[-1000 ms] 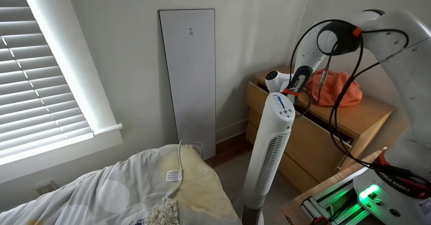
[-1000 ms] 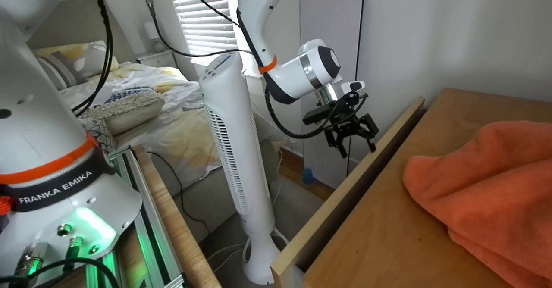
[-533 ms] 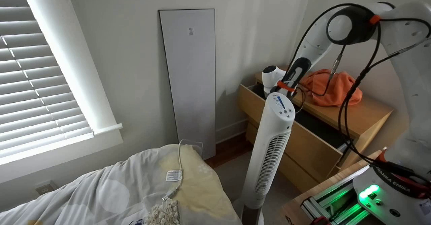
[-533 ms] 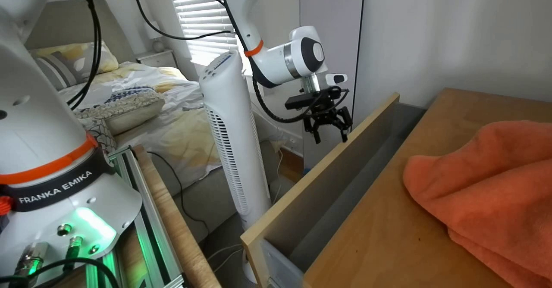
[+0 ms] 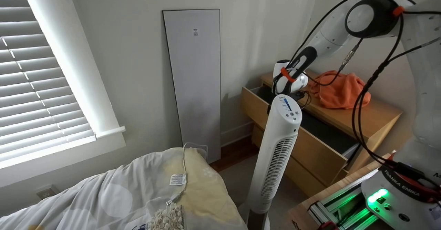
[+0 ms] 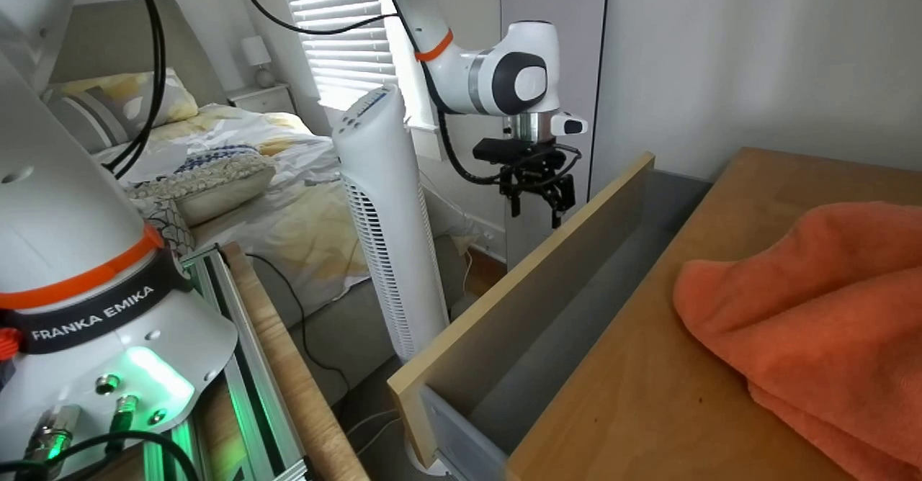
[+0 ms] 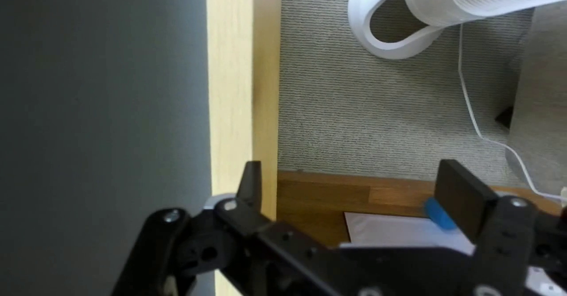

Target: Open the top drawer on the right

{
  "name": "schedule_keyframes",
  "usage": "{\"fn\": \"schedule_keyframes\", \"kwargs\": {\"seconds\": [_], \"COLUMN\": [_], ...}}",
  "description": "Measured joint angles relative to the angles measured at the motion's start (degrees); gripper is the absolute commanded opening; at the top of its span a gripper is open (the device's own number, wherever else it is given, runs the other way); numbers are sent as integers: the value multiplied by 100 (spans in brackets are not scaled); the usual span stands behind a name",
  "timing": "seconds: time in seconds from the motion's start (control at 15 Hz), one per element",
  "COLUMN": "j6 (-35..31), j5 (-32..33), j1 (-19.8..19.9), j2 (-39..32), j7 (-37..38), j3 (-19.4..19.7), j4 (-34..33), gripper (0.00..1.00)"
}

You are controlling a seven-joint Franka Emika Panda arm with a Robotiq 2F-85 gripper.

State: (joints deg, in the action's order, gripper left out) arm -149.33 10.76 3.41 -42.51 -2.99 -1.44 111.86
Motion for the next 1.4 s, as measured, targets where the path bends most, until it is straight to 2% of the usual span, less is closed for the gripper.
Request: {"fn": "schedule_keyframes", "kwargs": {"seconds": [0.27,0.33,0.4,0.87,1.0,1.13,1.4], "j6": [2,1,1,-35,-292,-519,-754], "j5": [-647,-726,-776,-905,-942,-952,-1011], "j1": [150,155,155,-48,-163,-309,-543], "j2": [210,248,270,141,51,-58,-320], "j7": [52,119,207,1640,2100,2510,2978], "j3": [8,66,131,708,868,1048,1267], "j4": [-56,-83,-107,-233,-238,-248,-271], "gripper": [100,75,75,19,4,0,0]}}
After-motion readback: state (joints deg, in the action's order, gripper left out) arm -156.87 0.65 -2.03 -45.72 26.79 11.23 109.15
